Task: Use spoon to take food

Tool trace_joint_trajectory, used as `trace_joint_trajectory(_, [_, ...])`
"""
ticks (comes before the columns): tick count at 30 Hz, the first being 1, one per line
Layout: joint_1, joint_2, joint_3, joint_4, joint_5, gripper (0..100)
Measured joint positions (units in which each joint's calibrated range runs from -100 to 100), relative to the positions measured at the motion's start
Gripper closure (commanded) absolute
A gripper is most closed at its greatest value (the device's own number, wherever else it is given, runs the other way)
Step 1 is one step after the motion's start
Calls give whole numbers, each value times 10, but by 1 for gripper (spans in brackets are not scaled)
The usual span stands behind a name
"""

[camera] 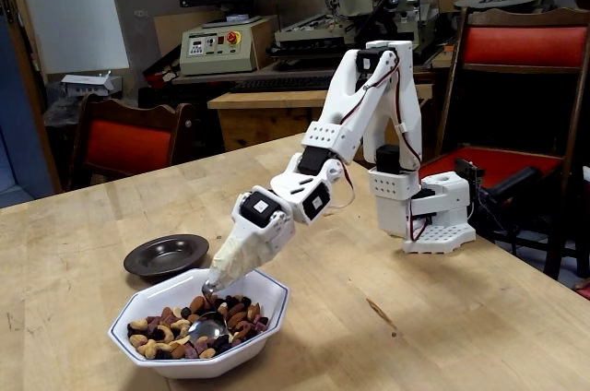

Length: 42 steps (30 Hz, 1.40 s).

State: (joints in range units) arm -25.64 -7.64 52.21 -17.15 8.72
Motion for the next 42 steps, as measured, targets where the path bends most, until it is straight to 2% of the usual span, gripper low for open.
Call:
trace_joint_trajectory(16, [23, 8, 0, -155, -1, 96])
trace_joint_trajectory(42, [24, 8, 0, -168, -1, 96])
